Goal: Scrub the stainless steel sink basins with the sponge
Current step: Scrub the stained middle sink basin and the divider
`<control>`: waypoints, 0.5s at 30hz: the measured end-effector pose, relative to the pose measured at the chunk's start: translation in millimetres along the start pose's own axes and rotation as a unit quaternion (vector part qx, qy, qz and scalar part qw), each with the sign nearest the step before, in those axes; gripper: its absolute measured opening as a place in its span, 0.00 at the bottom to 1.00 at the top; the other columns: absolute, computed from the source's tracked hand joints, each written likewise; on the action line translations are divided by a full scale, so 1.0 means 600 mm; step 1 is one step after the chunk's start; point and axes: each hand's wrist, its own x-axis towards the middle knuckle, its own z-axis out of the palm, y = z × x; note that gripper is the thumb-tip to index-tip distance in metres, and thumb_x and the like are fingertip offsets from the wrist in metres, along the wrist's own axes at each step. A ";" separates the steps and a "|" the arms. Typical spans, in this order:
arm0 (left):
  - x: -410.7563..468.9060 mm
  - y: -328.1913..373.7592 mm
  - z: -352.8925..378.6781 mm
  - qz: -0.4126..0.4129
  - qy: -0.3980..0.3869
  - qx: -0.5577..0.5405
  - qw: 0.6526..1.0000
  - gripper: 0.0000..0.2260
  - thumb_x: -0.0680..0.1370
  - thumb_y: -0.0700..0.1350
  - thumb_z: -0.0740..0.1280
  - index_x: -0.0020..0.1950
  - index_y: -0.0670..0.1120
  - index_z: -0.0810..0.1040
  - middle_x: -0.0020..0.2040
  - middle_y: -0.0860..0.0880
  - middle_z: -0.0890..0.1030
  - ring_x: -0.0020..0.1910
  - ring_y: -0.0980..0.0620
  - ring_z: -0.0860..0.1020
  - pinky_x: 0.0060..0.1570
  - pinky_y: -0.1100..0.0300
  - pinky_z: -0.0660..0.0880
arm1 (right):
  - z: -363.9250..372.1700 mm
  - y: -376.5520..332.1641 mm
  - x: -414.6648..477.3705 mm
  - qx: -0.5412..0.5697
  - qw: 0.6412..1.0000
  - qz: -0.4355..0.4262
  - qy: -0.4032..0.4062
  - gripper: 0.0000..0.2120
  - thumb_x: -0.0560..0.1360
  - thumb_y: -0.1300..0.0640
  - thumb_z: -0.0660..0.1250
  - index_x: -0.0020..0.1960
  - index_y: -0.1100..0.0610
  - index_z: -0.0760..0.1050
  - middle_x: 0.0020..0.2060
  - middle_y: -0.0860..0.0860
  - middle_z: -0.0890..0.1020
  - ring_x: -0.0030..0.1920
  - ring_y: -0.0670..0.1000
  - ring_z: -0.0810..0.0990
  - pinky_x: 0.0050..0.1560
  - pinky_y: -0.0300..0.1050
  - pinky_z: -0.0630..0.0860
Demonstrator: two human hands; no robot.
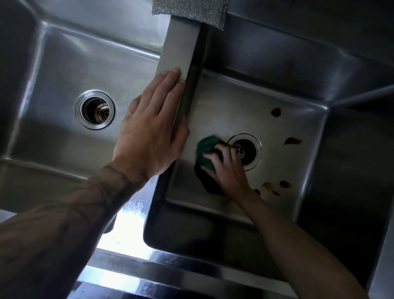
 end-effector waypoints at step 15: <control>0.000 0.000 -0.001 0.003 0.000 -0.008 1.000 0.29 0.80 0.46 0.63 0.81 0.39 0.67 0.83 0.43 0.64 0.83 0.43 0.62 0.79 0.44 0.65 | 0.013 -0.021 -0.004 0.012 0.999 0.042 0.017 0.20 0.80 0.44 0.65 0.65 0.55 0.77 0.65 0.61 0.73 0.60 0.62 0.72 0.60 0.57 0.74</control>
